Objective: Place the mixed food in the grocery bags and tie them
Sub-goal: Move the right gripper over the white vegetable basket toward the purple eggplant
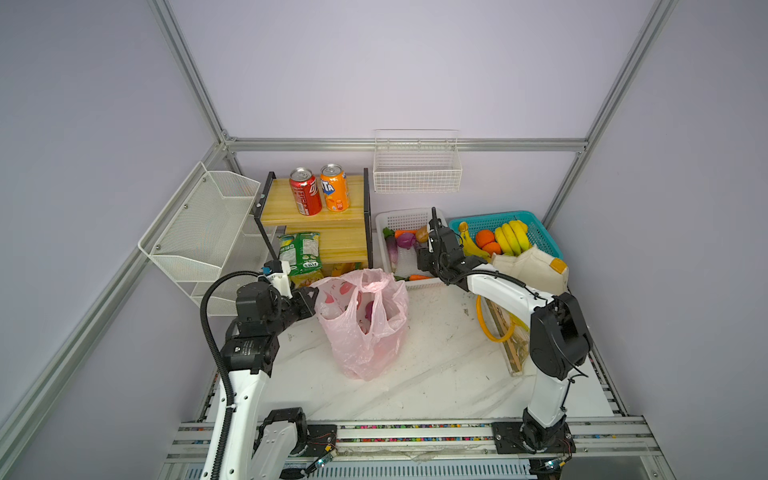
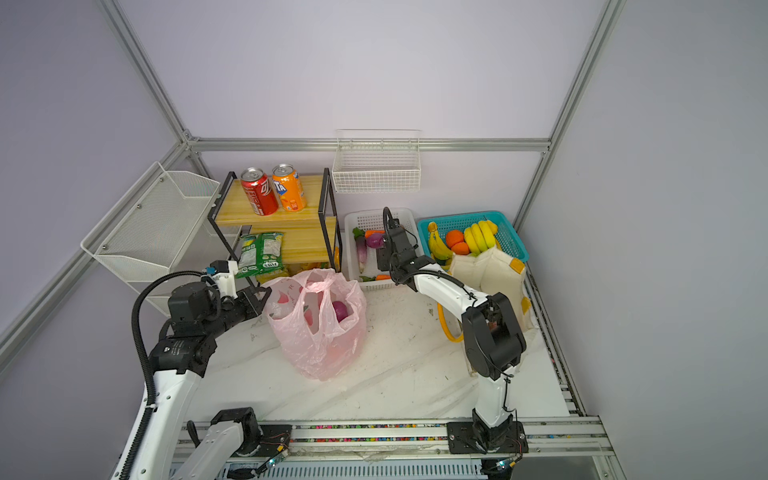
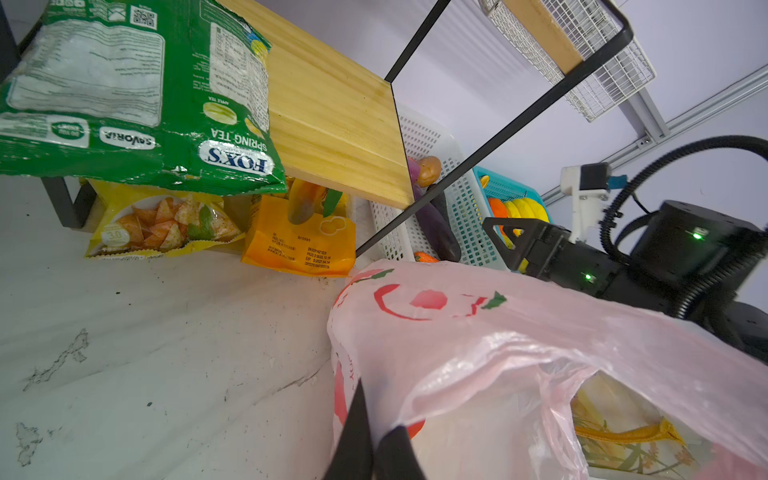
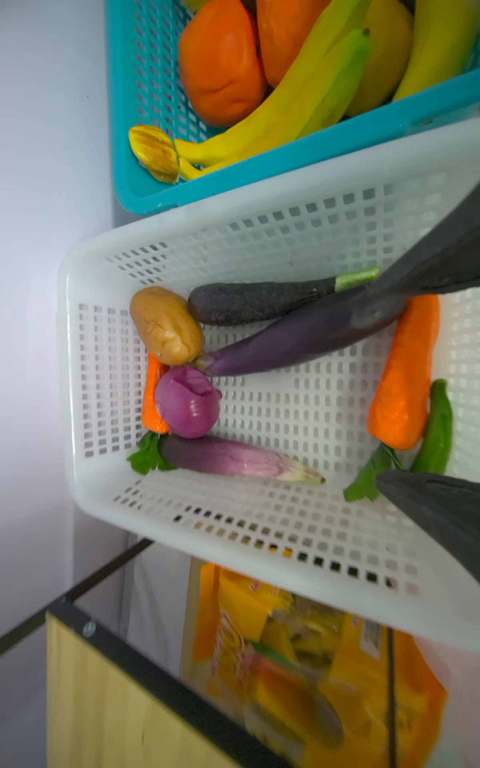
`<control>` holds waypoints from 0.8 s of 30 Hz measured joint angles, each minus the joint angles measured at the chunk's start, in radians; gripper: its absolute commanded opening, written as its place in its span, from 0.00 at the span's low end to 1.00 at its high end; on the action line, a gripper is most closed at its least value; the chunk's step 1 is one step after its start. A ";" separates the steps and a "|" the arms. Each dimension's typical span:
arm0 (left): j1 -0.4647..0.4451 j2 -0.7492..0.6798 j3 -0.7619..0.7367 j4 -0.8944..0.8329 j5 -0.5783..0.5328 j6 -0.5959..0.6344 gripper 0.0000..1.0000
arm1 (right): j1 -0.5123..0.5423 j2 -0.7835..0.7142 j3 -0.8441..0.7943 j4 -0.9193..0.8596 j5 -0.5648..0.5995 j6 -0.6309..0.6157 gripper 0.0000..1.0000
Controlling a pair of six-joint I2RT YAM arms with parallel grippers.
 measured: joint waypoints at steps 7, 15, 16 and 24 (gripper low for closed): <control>0.000 -0.005 0.000 0.029 0.027 -0.012 0.00 | -0.016 0.226 0.263 -0.158 0.046 0.003 0.69; 0.000 -0.017 0.000 0.047 0.047 -0.016 0.00 | -0.031 0.419 0.489 -0.303 0.097 0.029 0.69; 0.000 -0.019 0.000 0.048 0.048 -0.016 0.00 | -0.033 0.437 0.512 -0.317 0.105 0.031 0.68; 0.000 -0.021 0.000 0.060 0.061 -0.016 0.00 | -0.064 0.530 0.627 -0.381 0.141 0.034 0.67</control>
